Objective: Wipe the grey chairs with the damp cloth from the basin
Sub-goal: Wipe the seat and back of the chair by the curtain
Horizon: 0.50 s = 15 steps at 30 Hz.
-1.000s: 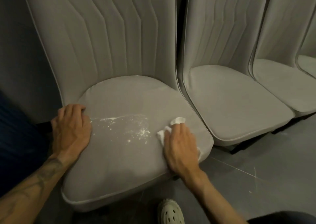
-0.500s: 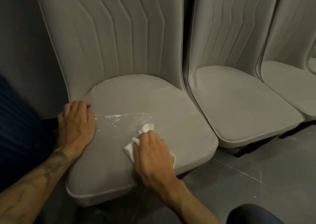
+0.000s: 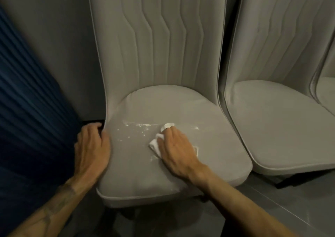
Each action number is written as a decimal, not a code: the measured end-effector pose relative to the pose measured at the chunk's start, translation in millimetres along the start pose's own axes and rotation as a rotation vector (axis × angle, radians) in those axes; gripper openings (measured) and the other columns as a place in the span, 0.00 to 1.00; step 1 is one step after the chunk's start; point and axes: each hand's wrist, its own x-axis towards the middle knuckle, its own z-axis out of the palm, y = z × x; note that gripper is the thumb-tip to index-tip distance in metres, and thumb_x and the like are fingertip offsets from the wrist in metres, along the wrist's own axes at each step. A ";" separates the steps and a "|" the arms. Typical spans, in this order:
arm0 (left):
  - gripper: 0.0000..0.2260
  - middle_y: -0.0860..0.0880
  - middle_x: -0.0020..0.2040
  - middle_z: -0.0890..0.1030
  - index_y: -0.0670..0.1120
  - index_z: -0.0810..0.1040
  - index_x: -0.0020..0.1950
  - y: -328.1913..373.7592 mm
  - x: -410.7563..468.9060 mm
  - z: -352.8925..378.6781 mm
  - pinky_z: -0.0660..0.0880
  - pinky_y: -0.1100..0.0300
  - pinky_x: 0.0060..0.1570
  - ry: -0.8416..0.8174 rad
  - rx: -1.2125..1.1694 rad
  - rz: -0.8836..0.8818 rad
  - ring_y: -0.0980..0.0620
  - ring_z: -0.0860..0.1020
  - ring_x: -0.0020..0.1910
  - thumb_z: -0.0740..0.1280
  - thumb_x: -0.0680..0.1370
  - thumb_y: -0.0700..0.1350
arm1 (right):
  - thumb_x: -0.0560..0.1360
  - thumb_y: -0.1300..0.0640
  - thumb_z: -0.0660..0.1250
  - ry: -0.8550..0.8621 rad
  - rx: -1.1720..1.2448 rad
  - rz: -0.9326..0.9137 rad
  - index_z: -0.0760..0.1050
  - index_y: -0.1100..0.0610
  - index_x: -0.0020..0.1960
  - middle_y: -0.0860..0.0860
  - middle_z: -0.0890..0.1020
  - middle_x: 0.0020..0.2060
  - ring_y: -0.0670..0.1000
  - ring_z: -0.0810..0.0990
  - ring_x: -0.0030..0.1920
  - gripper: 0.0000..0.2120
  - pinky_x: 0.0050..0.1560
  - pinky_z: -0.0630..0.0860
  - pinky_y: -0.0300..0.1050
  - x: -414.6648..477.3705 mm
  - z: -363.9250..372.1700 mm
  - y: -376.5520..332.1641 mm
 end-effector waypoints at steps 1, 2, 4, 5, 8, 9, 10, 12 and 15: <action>0.17 0.39 0.71 0.71 0.44 0.71 0.72 -2.4 -9.7 0.7 0.65 0.41 0.69 -0.020 -0.010 -0.069 0.39 0.70 0.69 0.55 0.87 0.50 | 0.84 0.43 0.53 -0.013 -0.018 0.034 0.70 0.57 0.57 0.58 0.75 0.52 0.61 0.74 0.49 0.18 0.52 0.72 0.56 8.9 -4.2 10.6; 0.17 0.39 0.72 0.71 0.44 0.70 0.72 -3.7 -18.0 2.3 0.65 0.42 0.69 -0.035 -0.013 -0.118 0.39 0.70 0.69 0.54 0.88 0.51 | 0.84 0.43 0.54 -0.035 -0.048 0.092 0.70 0.58 0.59 0.58 0.75 0.54 0.61 0.74 0.51 0.19 0.55 0.71 0.56 19.6 -8.3 21.3; 0.17 0.39 0.71 0.72 0.44 0.71 0.70 -3.7 -29.9 7.6 0.66 0.42 0.68 -0.045 -0.016 -0.166 0.39 0.70 0.68 0.53 0.88 0.51 | 0.84 0.45 0.52 -0.058 -0.098 0.204 0.70 0.59 0.60 0.58 0.74 0.56 0.62 0.74 0.54 0.19 0.57 0.70 0.56 36.7 -9.8 32.7; 0.17 0.39 0.70 0.72 0.45 0.71 0.70 -2.4 -33.4 10.0 0.66 0.43 0.67 -0.036 -0.023 -0.178 0.39 0.71 0.68 0.52 0.88 0.52 | 0.85 0.45 0.51 -0.056 -0.126 0.202 0.69 0.59 0.59 0.58 0.74 0.56 0.62 0.74 0.54 0.19 0.56 0.69 0.57 40.4 -7.5 28.0; 0.16 0.40 0.69 0.73 0.45 0.71 0.69 0.1 -36.2 14.0 0.67 0.43 0.66 0.009 -0.031 -0.194 0.40 0.71 0.66 0.52 0.88 0.51 | 0.84 0.43 0.50 -0.101 -0.048 0.005 0.70 0.59 0.57 0.59 0.74 0.54 0.62 0.73 0.50 0.20 0.53 0.69 0.57 31.1 5.1 -3.6; 0.16 0.40 0.69 0.73 0.45 0.71 0.69 0.2 -36.1 14.6 0.67 0.42 0.66 0.017 -0.033 -0.206 0.40 0.71 0.66 0.52 0.88 0.51 | 0.84 0.43 0.50 -0.137 -0.033 -0.080 0.70 0.59 0.57 0.58 0.74 0.54 0.61 0.73 0.50 0.21 0.53 0.69 0.57 24.9 7.3 -9.8; 0.17 0.40 0.69 0.73 0.44 0.71 0.69 -0.3 -36.3 14.6 0.68 0.42 0.65 0.021 -0.038 -0.224 0.39 0.72 0.66 0.51 0.88 0.51 | 0.84 0.43 0.49 -0.162 -0.023 -0.140 0.70 0.58 0.57 0.57 0.74 0.55 0.60 0.73 0.50 0.21 0.53 0.69 0.56 21.7 6.2 -10.3; 0.17 0.39 0.69 0.73 0.44 0.71 0.70 -1.1 -35.8 15.0 0.68 0.41 0.65 0.035 -0.055 -0.249 0.39 0.72 0.66 0.52 0.88 0.51 | 0.84 0.43 0.51 -0.098 0.057 -0.126 0.71 0.58 0.57 0.56 0.74 0.53 0.58 0.73 0.49 0.19 0.53 0.69 0.54 26.8 -7.4 2.5; 0.16 0.38 0.68 0.73 0.43 0.71 0.69 -1.4 -34.8 16.2 0.68 0.41 0.63 0.047 -0.051 -0.251 0.38 0.72 0.64 0.52 0.88 0.50 | 0.83 0.45 0.52 0.052 0.099 0.045 0.71 0.60 0.55 0.58 0.75 0.49 0.60 0.72 0.47 0.19 0.51 0.68 0.54 40.8 -30.7 40.7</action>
